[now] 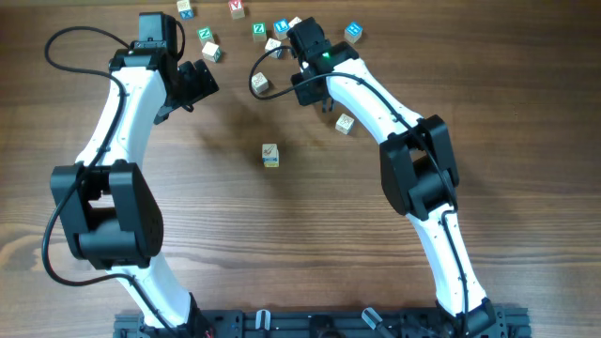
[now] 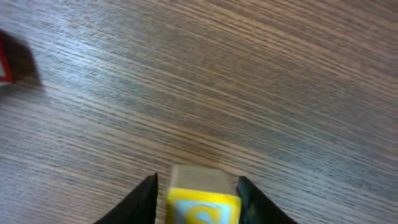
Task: Form a tower
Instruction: 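Reach the right gripper to the yellow S block and grasp it, then carry the yellow S block over the two-block stack, then lower the S block onto the stack and open the right gripper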
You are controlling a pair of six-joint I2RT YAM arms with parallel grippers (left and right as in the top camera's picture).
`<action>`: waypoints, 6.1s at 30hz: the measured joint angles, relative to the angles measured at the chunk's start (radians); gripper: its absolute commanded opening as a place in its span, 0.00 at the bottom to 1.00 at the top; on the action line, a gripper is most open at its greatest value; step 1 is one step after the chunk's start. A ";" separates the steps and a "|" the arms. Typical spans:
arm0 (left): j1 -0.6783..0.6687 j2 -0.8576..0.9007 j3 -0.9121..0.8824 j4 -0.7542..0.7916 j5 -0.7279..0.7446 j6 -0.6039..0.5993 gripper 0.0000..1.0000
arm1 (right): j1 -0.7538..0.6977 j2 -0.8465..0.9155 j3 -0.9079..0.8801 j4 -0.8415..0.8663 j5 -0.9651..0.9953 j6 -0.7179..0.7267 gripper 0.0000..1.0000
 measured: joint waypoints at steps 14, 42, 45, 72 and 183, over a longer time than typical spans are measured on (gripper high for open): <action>0.000 0.000 0.000 0.000 0.000 0.000 1.00 | -0.001 -0.003 0.000 -0.046 0.016 0.004 0.33; 0.000 0.000 0.000 0.000 0.000 0.000 1.00 | -0.001 -0.363 0.000 -0.351 -0.216 0.266 0.13; 0.000 0.000 0.000 0.000 0.000 0.000 1.00 | -0.001 -0.371 0.003 -0.403 -0.276 0.378 0.04; 0.000 0.000 0.000 0.000 0.000 0.000 1.00 | 0.293 -0.360 -0.039 -0.340 -0.033 0.638 0.05; 0.000 0.000 0.000 0.000 0.000 0.000 1.00 | 0.333 -0.353 -0.361 -0.038 0.021 0.511 0.53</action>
